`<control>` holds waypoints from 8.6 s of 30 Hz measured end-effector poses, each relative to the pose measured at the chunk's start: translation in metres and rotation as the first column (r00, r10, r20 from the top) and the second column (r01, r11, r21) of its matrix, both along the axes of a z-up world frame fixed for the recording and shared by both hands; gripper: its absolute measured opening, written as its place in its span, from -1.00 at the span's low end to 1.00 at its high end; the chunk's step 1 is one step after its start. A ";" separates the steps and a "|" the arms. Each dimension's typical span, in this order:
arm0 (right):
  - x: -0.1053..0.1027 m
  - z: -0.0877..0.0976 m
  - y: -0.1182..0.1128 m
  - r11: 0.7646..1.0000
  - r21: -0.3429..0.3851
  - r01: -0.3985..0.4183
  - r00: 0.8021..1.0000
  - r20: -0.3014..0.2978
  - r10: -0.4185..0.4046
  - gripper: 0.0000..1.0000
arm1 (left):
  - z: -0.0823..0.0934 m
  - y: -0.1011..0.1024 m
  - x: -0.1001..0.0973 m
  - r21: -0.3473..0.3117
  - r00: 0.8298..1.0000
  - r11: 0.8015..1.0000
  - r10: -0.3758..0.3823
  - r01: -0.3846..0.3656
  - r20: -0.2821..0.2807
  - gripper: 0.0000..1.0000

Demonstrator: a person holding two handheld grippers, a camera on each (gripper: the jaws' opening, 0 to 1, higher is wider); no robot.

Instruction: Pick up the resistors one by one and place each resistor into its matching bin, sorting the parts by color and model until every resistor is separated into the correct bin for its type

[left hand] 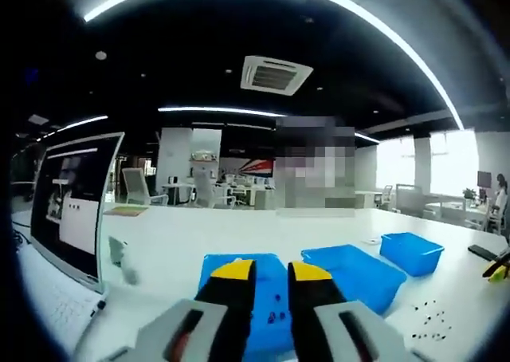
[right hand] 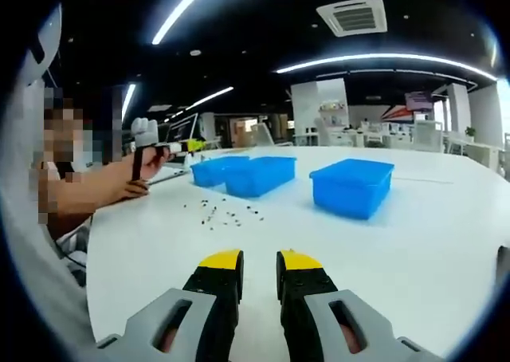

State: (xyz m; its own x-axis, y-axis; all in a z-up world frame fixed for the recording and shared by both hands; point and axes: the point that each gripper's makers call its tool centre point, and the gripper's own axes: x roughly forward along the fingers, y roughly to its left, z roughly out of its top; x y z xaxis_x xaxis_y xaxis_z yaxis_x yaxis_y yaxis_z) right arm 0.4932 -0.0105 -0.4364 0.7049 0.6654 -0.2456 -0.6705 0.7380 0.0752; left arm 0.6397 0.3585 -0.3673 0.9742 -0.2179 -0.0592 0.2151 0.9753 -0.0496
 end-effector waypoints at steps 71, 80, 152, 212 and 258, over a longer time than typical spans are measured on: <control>0.075 -0.047 0.099 -0.041 -0.646 -0.762 0.458 -0.583 0.671 -0.74 | -0.055 -0.159 -0.188 0.122 0.917 0.909 -0.395 0.399 -0.052 -0.59; 0.084 -0.048 0.101 0.031 -0.573 -0.819 0.470 -0.640 0.608 -0.90 | -0.055 -0.154 -0.185 0.108 0.919 0.913 -0.390 0.394 -0.056 -0.59; 0.084 0.023 0.146 0.510 -0.529 -0.678 0.703 -0.266 0.659 -0.76 | -0.047 -0.167 -0.201 0.066 0.924 0.923 -0.374 0.379 -0.076 -0.59; 0.167 0.103 0.190 0.879 0.072 -0.471 0.875 0.164 0.456 -0.90 | -0.059 -0.152 -0.201 0.067 0.930 0.933 -0.345 0.355 -0.127 -0.59; 0.150 0.109 0.198 0.850 -0.204 -0.485 0.821 0.229 0.523 -0.62 | -0.040 -0.143 -0.205 0.073 0.947 0.947 -0.307 0.314 -0.091 -0.61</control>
